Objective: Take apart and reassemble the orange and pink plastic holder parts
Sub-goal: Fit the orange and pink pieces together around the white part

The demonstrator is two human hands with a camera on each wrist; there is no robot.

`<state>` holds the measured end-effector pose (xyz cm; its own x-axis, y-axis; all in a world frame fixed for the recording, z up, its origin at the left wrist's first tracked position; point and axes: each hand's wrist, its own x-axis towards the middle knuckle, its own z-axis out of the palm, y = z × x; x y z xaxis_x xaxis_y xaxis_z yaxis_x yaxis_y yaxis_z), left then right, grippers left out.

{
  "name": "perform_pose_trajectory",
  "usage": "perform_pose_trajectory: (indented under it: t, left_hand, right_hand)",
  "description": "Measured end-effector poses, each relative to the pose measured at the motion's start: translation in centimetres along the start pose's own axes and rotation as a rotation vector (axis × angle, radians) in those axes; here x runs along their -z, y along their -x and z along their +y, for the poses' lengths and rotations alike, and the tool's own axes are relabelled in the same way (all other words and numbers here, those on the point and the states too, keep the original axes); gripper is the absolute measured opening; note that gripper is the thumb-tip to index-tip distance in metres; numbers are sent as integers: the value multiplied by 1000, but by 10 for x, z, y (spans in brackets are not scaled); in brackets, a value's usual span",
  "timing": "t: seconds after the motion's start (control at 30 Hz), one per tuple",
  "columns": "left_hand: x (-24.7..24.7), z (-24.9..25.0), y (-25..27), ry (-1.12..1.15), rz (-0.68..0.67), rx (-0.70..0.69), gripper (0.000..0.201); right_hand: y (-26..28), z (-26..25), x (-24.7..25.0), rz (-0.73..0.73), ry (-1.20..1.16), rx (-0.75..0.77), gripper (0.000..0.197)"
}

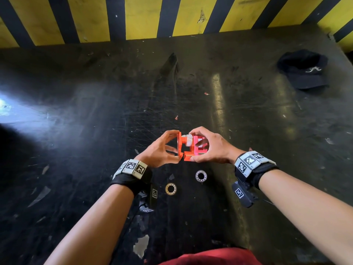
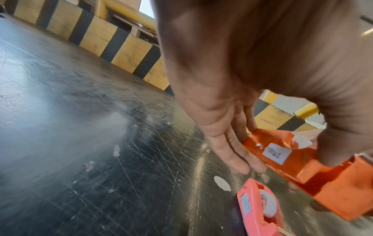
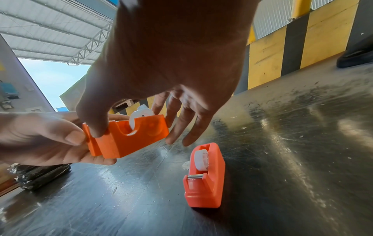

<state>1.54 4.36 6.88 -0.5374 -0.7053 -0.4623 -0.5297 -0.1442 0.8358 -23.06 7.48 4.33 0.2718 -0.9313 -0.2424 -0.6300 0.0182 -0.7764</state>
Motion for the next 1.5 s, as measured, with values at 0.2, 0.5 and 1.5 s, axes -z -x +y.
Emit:
perform_pose_trajectory:
  t: [0.2,0.5,1.5]
  left_hand:
    - [1,-4,0,104,-39,20,91]
    - [-4,1,-3,152,-94,21,90]
    - [-19,15,-13,-445,361,-261,13]
  right_hand:
    - [2,1,2,-8,-42,-1,79]
    - [4,-2,-2,-1,-174,-10,78]
    - [8,-13,-7,64,-87,24,76]
